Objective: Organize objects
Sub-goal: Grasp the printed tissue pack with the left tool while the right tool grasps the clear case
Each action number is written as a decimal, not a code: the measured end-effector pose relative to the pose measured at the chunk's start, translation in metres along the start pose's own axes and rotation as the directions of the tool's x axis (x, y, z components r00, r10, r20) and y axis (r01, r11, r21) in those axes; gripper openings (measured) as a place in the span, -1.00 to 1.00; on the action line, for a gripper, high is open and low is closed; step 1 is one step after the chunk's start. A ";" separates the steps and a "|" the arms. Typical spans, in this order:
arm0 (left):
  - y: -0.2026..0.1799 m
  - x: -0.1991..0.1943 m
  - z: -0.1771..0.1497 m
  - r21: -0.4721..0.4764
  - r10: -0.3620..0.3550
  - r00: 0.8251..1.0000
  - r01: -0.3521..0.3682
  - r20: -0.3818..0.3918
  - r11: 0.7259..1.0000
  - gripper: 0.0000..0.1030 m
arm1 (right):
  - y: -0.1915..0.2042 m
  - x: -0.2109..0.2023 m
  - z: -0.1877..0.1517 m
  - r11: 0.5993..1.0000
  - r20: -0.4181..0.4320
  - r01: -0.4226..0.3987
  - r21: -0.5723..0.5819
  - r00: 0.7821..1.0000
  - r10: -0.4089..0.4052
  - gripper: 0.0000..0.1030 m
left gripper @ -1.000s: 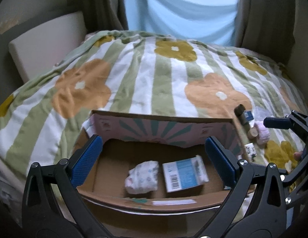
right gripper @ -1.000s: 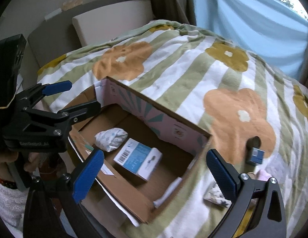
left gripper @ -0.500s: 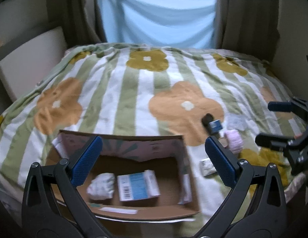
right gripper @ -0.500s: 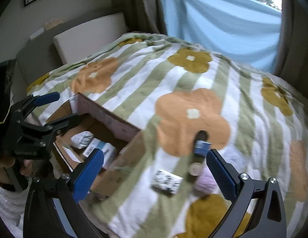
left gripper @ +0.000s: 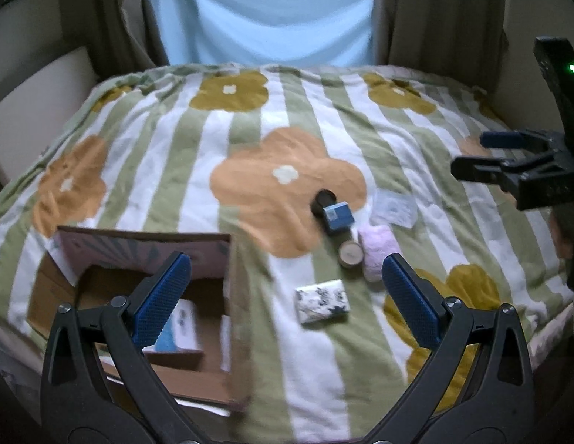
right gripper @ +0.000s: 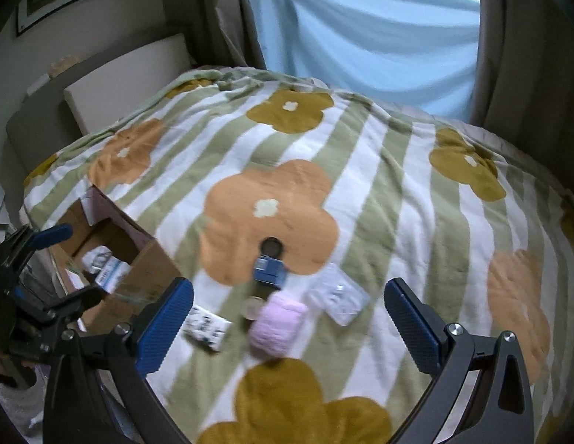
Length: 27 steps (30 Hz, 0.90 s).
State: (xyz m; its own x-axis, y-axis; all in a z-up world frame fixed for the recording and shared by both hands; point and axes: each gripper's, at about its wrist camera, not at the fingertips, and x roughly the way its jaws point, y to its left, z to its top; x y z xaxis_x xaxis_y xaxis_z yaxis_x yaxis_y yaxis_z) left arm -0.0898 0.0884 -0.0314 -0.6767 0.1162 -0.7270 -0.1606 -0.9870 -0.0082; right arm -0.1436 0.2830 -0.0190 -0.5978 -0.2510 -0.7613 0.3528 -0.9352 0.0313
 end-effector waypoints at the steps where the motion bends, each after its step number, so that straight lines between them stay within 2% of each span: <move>1: -0.007 0.004 -0.003 -0.006 0.001 1.000 -0.001 -0.008 1.000 0.99 | -0.008 0.004 -0.002 1.000 -0.005 -0.001 -0.005 1.000 0.001 0.99; 6: -0.032 0.024 -0.018 -0.038 0.008 0.999 -0.009 -0.040 0.999 0.99 | -0.038 0.026 -0.014 0.998 -0.026 -0.035 -0.052 0.999 0.034 0.99; 12: -0.056 0.058 -0.042 -0.053 0.065 0.995 -0.069 -0.081 0.996 0.99 | -0.062 0.064 -0.028 0.989 -0.057 -0.086 -0.123 0.995 0.079 0.99; 22: -0.063 0.106 -0.071 -0.081 0.139 0.984 -0.149 -0.110 0.986 0.99 | -0.083 0.120 -0.044 0.967 -0.087 -0.139 -0.214 0.989 0.123 0.99; 27: -0.057 0.128 -0.078 -0.099 0.156 0.976 -0.172 -0.153 0.980 0.99 | -0.090 0.137 -0.051 0.960 -0.097 -0.166 -0.227 0.984 0.147 0.99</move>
State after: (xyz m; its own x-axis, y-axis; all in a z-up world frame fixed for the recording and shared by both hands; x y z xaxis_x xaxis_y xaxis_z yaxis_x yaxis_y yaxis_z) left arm -0.1112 0.1506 -0.1782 -0.5754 -0.0571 -0.8158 0.0300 -0.9984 0.0488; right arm -0.2202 0.3451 -0.1597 -0.4670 -0.3603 -0.8075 0.6006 -0.7995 0.0093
